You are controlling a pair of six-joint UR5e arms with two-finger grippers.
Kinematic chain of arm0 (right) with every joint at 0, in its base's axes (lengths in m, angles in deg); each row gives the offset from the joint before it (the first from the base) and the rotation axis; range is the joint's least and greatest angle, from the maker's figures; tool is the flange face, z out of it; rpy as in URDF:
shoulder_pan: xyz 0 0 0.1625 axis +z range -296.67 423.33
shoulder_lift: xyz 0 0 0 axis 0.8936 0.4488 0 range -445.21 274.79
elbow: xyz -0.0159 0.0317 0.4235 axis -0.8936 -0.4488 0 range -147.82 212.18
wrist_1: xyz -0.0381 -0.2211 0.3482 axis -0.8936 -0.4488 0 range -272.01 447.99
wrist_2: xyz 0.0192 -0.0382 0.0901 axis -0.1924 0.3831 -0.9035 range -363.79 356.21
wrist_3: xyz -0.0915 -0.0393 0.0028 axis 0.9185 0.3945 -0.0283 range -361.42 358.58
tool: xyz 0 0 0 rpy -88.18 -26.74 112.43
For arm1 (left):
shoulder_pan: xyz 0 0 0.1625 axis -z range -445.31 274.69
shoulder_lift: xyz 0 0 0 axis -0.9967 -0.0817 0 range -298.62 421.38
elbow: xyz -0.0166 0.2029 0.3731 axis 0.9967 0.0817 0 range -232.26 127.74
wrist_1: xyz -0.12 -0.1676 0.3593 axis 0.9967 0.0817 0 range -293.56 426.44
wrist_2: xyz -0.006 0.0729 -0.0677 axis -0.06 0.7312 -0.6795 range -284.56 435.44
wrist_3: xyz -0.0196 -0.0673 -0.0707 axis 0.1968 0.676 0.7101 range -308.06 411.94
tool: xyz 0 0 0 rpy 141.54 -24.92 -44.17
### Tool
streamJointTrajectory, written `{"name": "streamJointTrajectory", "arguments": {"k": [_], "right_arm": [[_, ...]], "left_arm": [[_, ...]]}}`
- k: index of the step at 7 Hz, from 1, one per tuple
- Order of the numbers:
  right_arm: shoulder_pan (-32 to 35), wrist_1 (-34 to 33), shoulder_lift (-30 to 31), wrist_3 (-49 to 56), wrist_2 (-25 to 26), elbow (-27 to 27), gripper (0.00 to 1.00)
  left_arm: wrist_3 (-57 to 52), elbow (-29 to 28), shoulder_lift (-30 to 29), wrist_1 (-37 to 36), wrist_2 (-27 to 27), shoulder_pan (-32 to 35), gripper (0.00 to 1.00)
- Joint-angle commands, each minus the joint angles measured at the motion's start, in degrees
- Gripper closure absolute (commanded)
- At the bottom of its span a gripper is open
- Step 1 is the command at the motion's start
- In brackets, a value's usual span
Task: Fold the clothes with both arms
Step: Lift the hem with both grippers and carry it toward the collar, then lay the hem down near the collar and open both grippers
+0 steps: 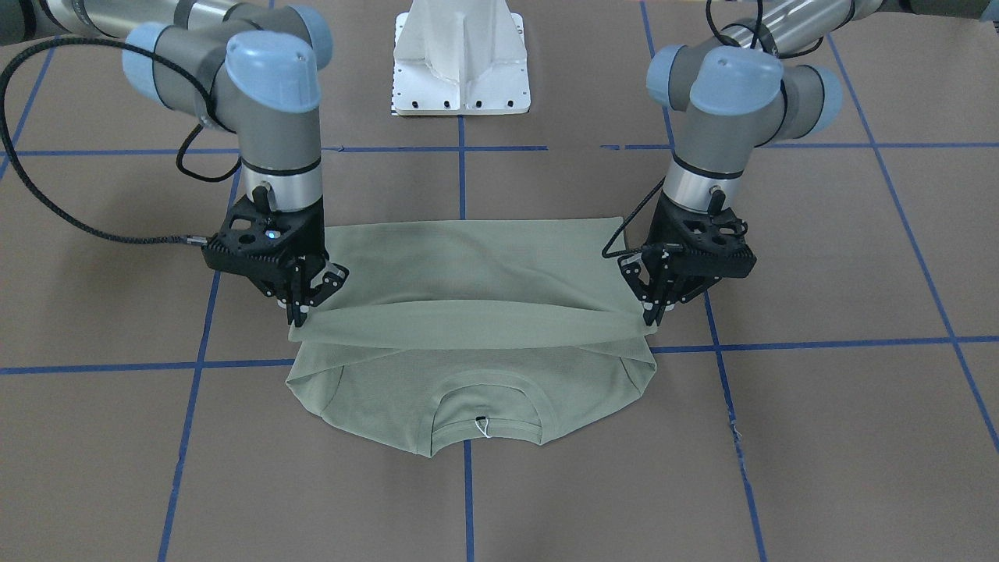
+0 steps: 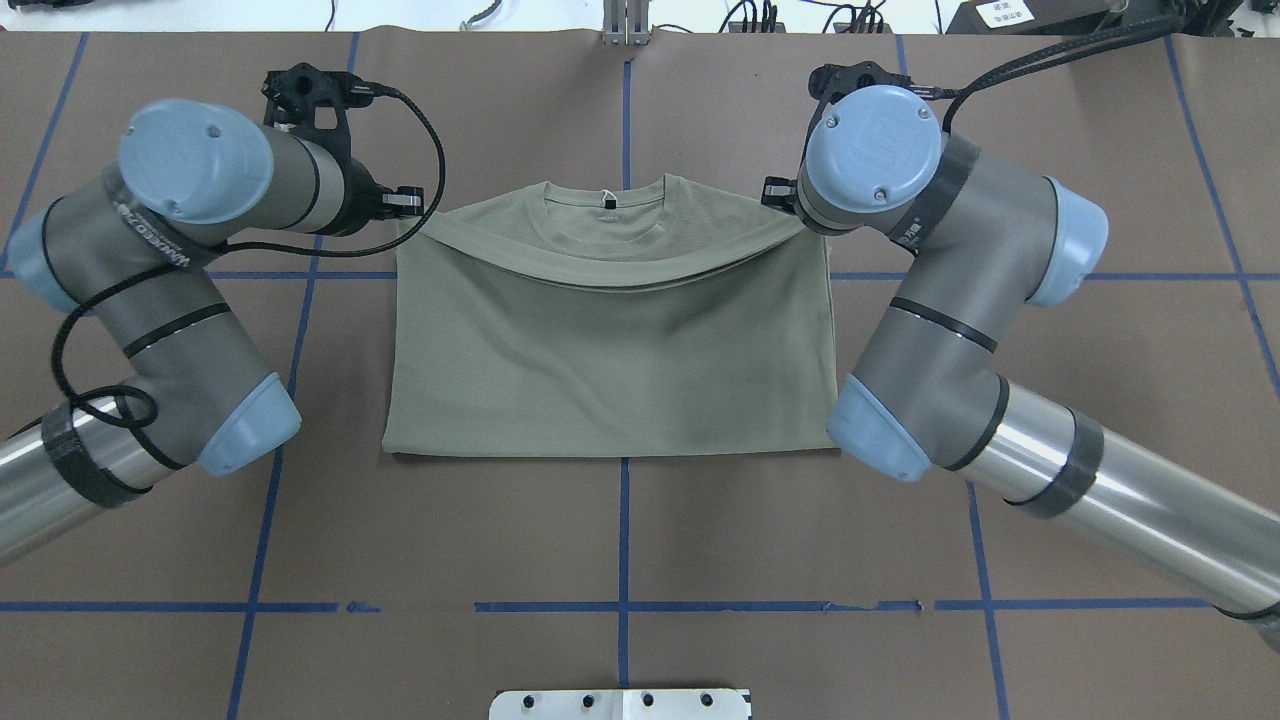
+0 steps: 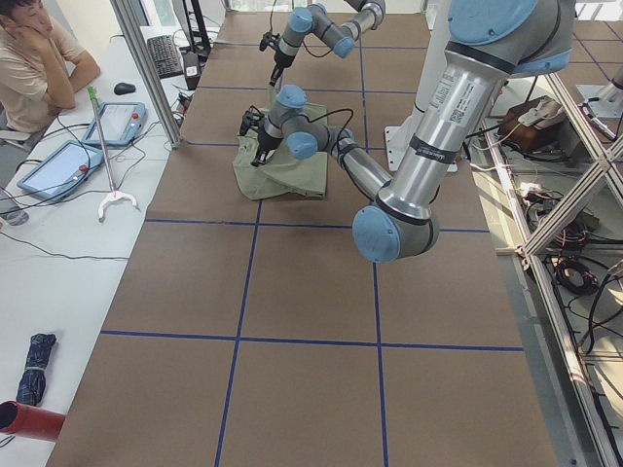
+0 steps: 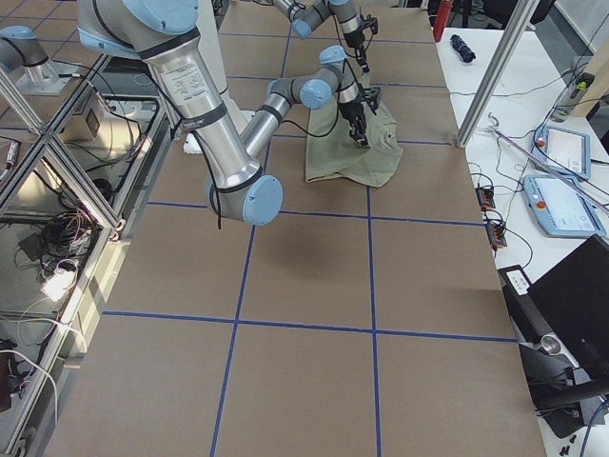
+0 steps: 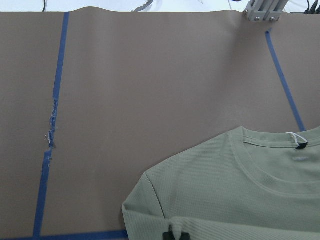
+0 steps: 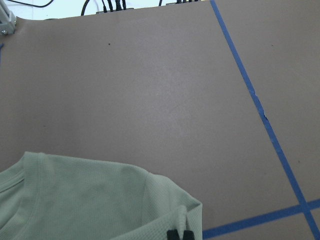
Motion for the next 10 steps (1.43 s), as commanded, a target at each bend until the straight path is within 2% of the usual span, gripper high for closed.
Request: {"name": "streamJointTrajectory", "arguments": {"k": [1,2,4,5,6,7,8,10], "right_arm": [[1.7,7.0,-2.4,3.0,-0.9,-11.4,1.00],[1.9,8.3,-2.4,3.3,-0.9,-13.5,1.00],[1.7,8.6,-2.6,3.7,-0.9,-14.3,0.97],[1.6,9.7,-2.0,3.6,-0.9,-14.4,0.01],[1.7,9.7,-2.2,4.0,-1.1,-13.9,0.00],[2.2,9.8,-2.1,5.2,-3.7,-13.1,0.00],[3.0,9.8,-1.5,7.9,-7.1,-11.2,0.00],[3.0,9.9,0.1,8.0,-7.2,-8.1,0.00]], "left_arm": [[-0.2,-13.1,-3.6,8.3,2.4,-0.3,1.00],[-0.3,-15.8,-3.5,11.2,2.8,-0.3,1.00],[-0.3,-16.1,-3.7,12.0,2.8,-0.3,1.00],[-2.0,-15.9,-3.6,12.0,2.4,-0.3,0.38],[-9.8,-14.4,-2.9,12.8,2.3,-0.2,0.00],[-11.3,-9.5,-0.5,12.4,0.7,-0.2,0.00],[-11.4,-3.9,4.3,12.6,-3.8,0.0,0.00],[-8.0,5.8,12.7,14.0,-4.6,-0.8,0.00]]}}
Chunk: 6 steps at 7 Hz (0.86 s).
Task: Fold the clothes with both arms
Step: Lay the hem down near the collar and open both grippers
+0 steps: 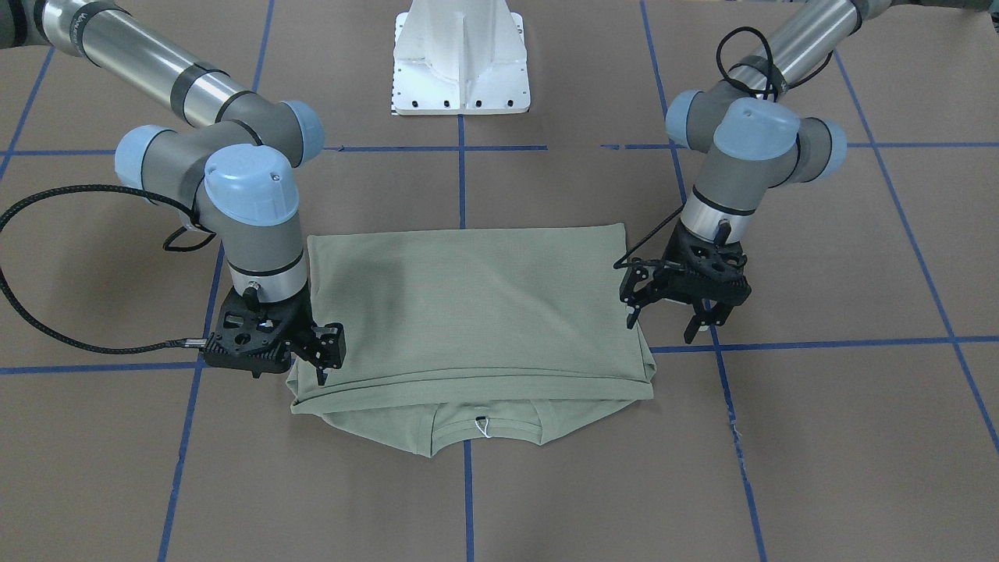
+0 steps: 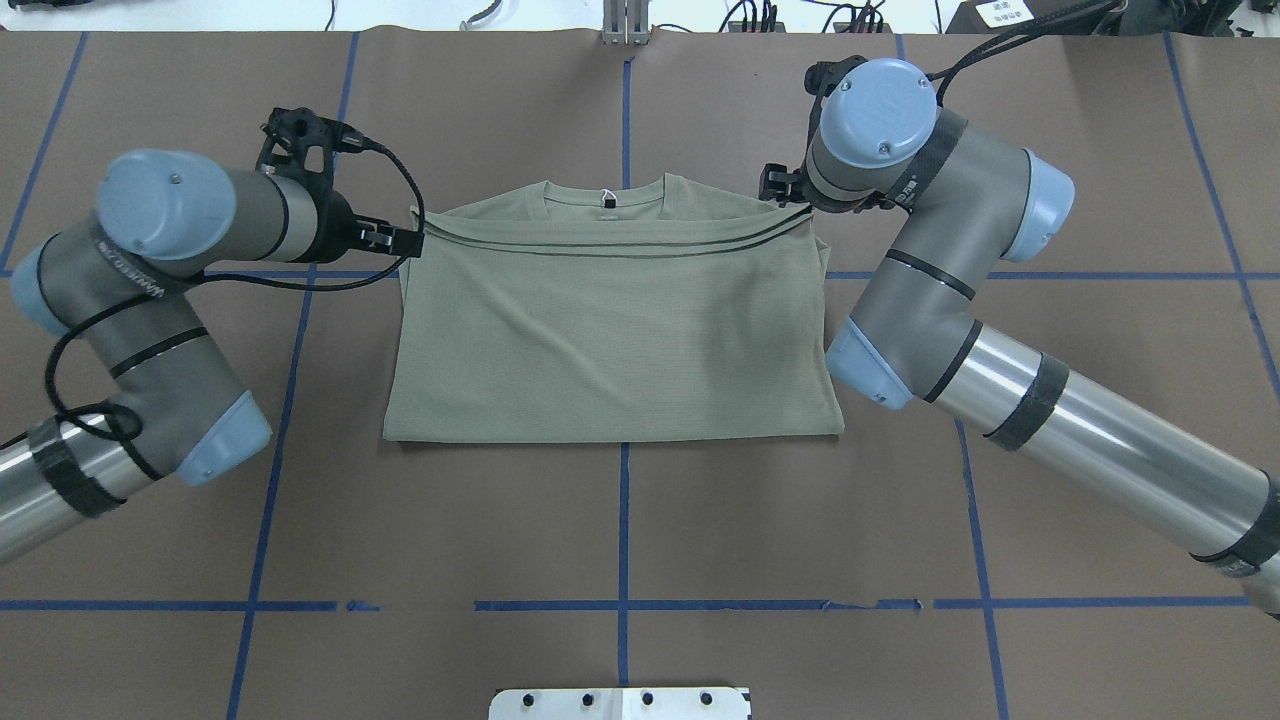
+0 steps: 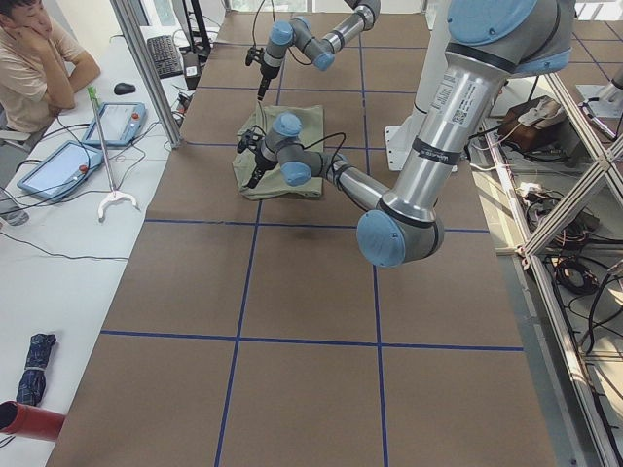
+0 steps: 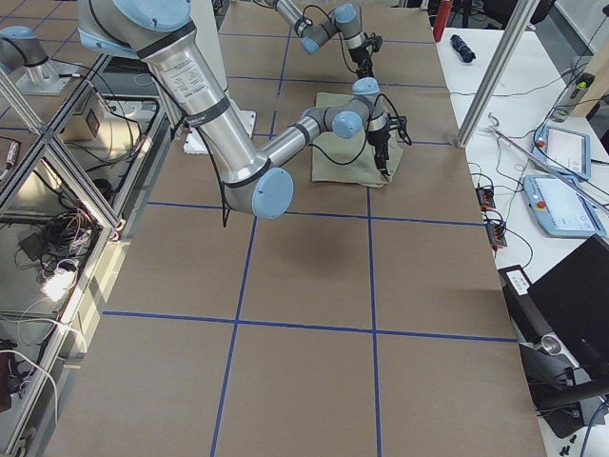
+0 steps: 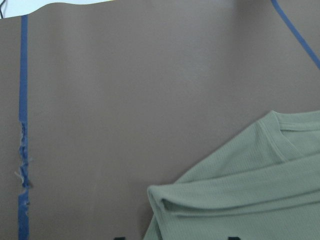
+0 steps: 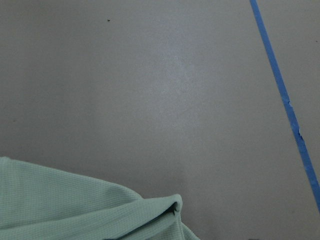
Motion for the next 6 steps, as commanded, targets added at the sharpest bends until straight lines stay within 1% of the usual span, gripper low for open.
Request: {"name": "streamJointTrajectory", "arguments": {"k": [1,2,3,4,6], "right_arm": [[0.0,0.1,0.8,0.0,-0.5,2.2,0.00],[0.0,0.1,0.8,-0.1,-0.5,2.6,0.00],[0.0,0.1,0.8,-0.2,-0.5,2.7,0.00],[0.0,0.1,0.7,-0.2,-0.5,2.7,0.00],[0.0,0.1,0.8,-0.2,-0.5,2.6,0.00]], "left_arm": [[8.9,7.4,10.3,7.6,-0.3,-4.4,0.00],[15.6,7.3,14.4,14.5,3.2,-8.7,0.05],[22.5,7.1,14.8,15.1,6.2,-11.8,0.21],[27.3,6.5,14.5,15.2,8.7,-15.4,0.30],[29.0,6.4,14.5,15.2,9.2,-18.7,0.31]]}}
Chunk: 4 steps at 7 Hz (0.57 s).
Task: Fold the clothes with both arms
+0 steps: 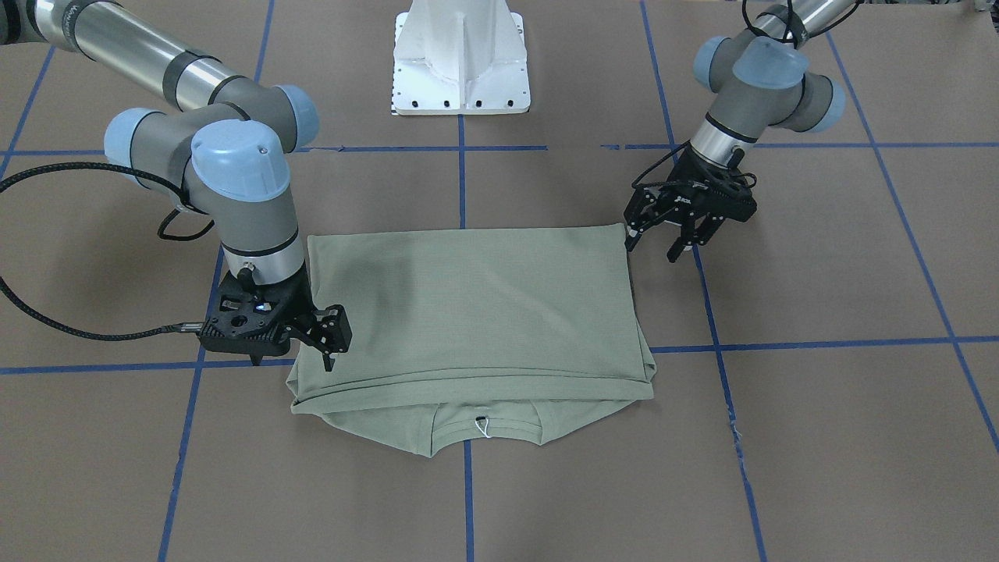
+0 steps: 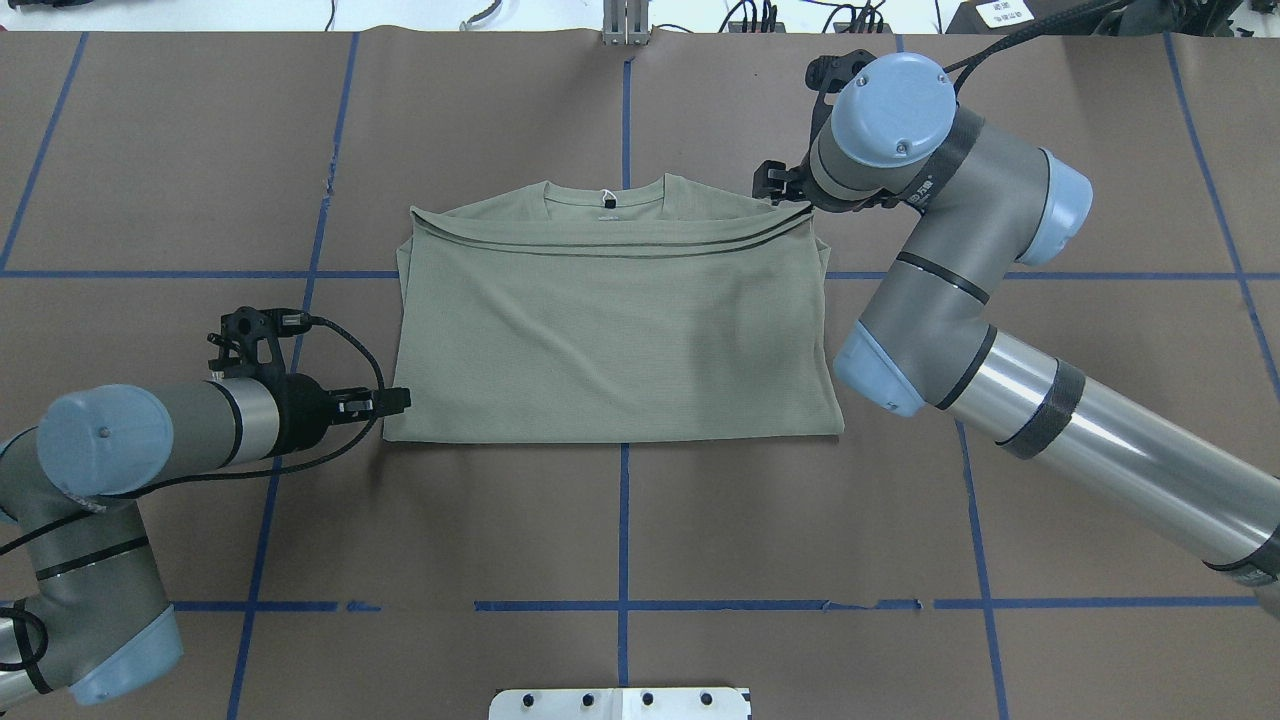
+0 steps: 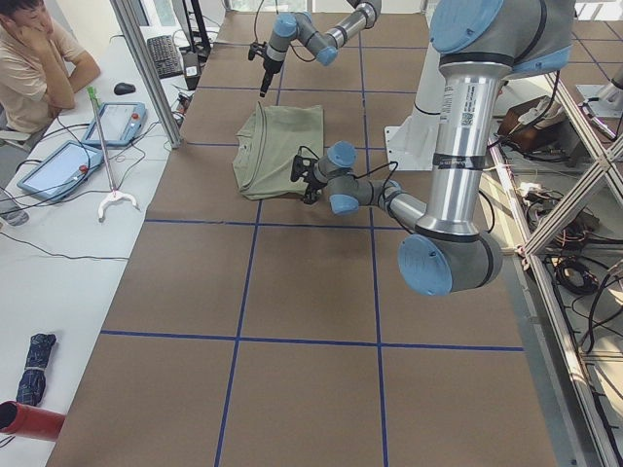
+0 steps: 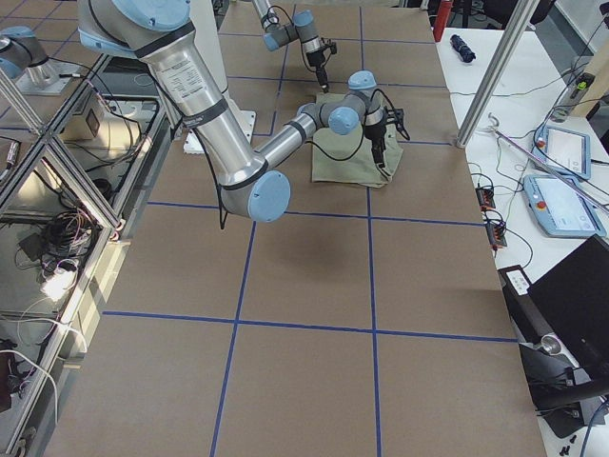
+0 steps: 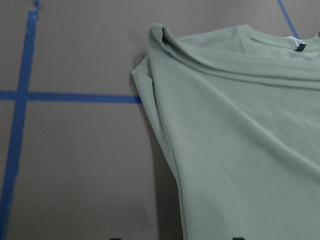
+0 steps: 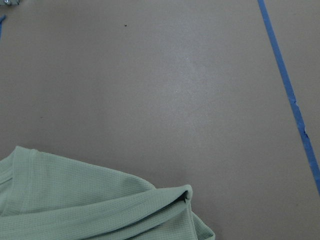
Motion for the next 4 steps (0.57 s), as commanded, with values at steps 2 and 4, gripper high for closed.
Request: {"name": "streamJointTrajectory", "arguments": {"k": [2,4], "right_arm": [[0.0,0.0,0.0,0.1,0.0,0.0,0.00],[0.0,0.0,0.0,0.1,0.0,0.1,0.00]], "left_arm": [[2.1,-0.2,-0.2,0.1,0.6,-2.9,0.45],[2.2,-0.2,0.0,0.1,0.8,-2.9,1.00]]}}
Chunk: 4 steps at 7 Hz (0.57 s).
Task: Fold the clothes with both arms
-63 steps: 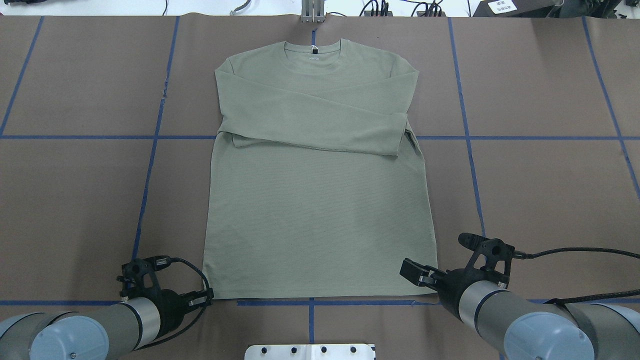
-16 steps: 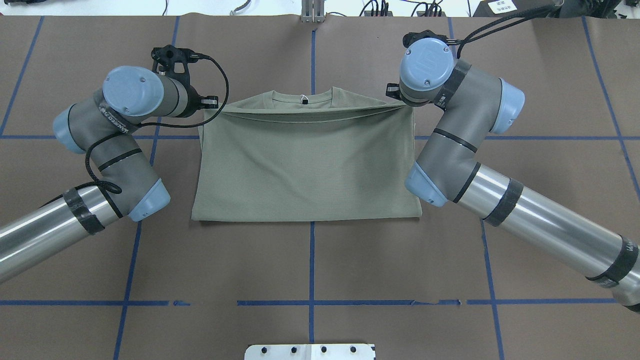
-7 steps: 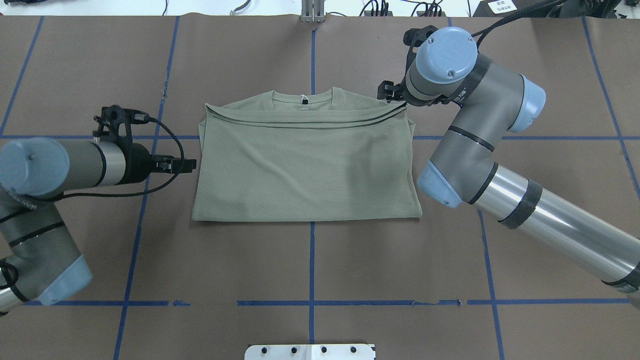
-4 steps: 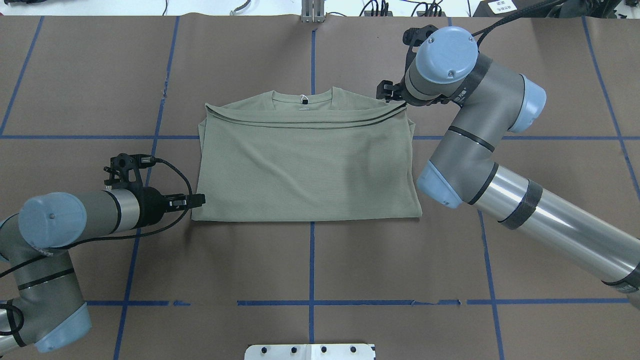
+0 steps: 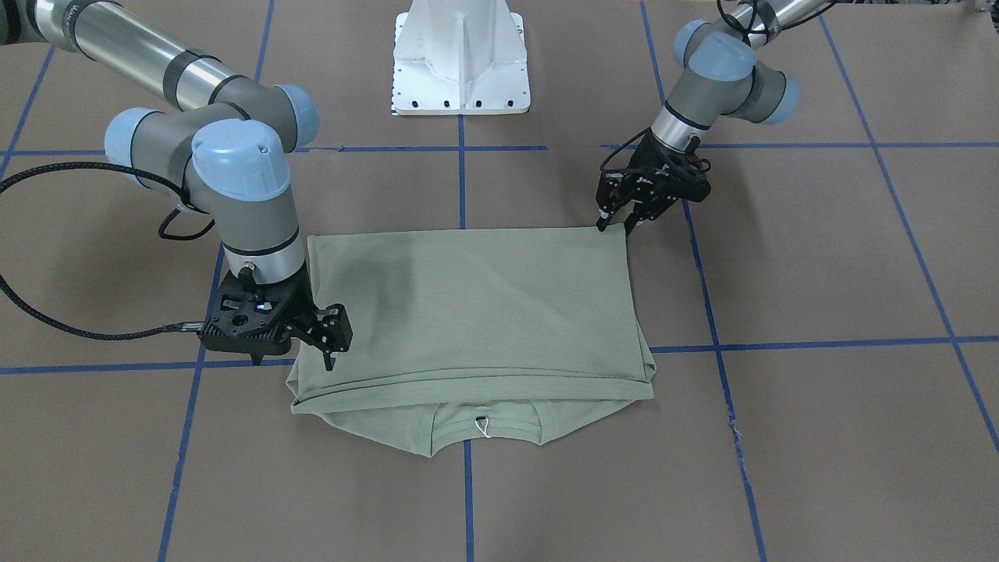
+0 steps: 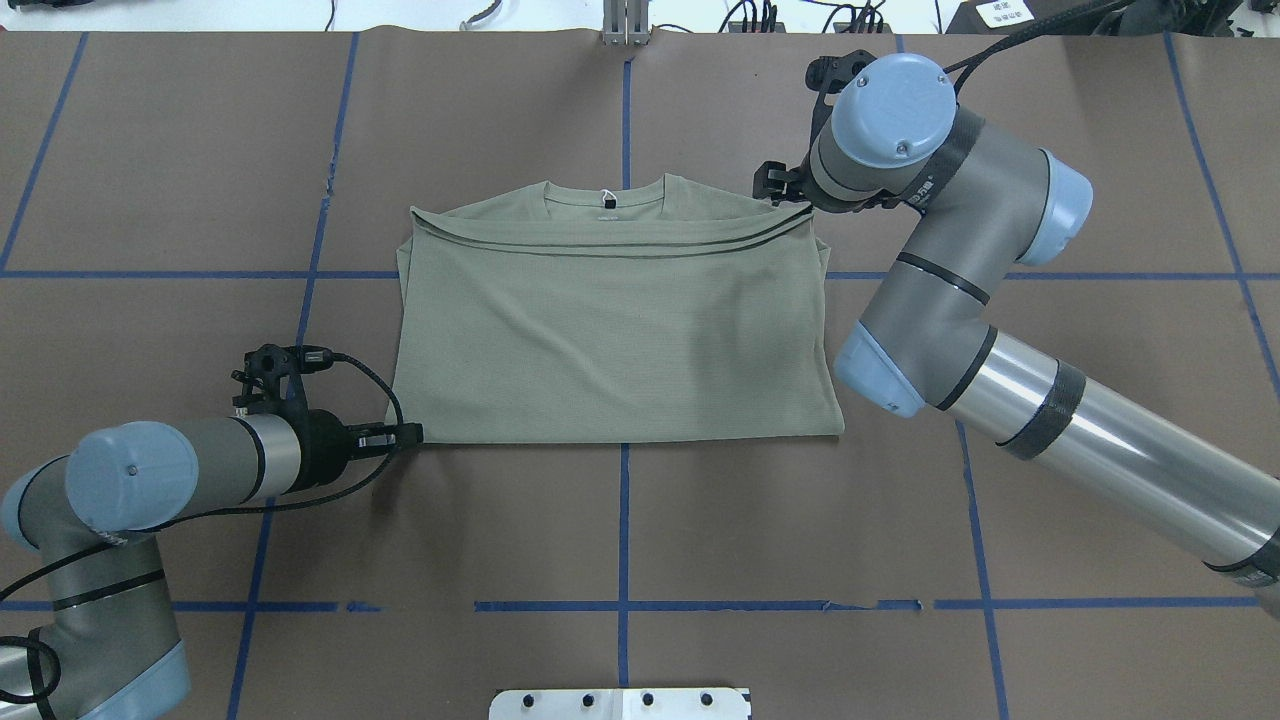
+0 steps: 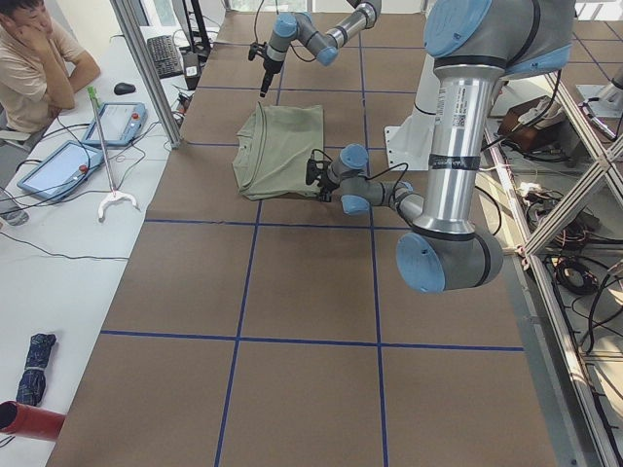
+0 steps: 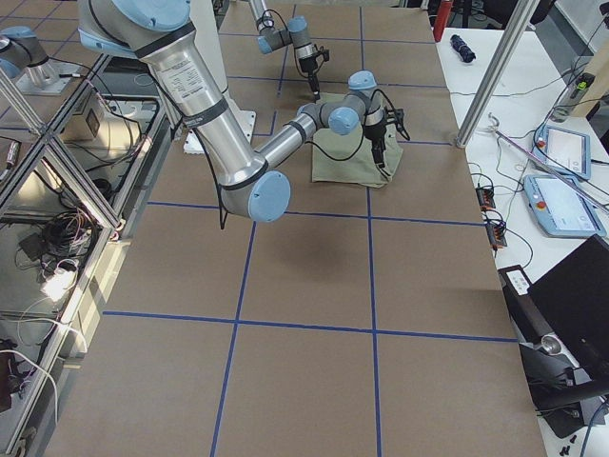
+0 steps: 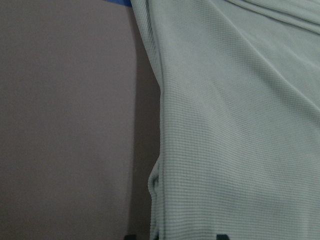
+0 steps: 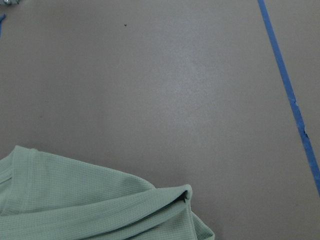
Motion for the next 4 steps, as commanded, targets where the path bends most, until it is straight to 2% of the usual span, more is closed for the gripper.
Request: {"name": "streamJointTrajectory", "arguments": {"k": [1,3,4], "right_arm": [[0.0,0.0,0.0,0.0,0.0,0.1,0.00],[0.0,0.0,0.0,0.0,0.1,0.1,0.00],[0.0,0.0,0.0,0.0,0.1,0.0,0.00]], "left_arm": [[0.1,0.0,0.5,0.0,0.2,-0.1,1.00],[-1.0,0.5,1.6,-0.1,0.1,1.0,1.00],[-7.0,0.3,2.1,-0.3,0.1,4.2,1.00]]}}
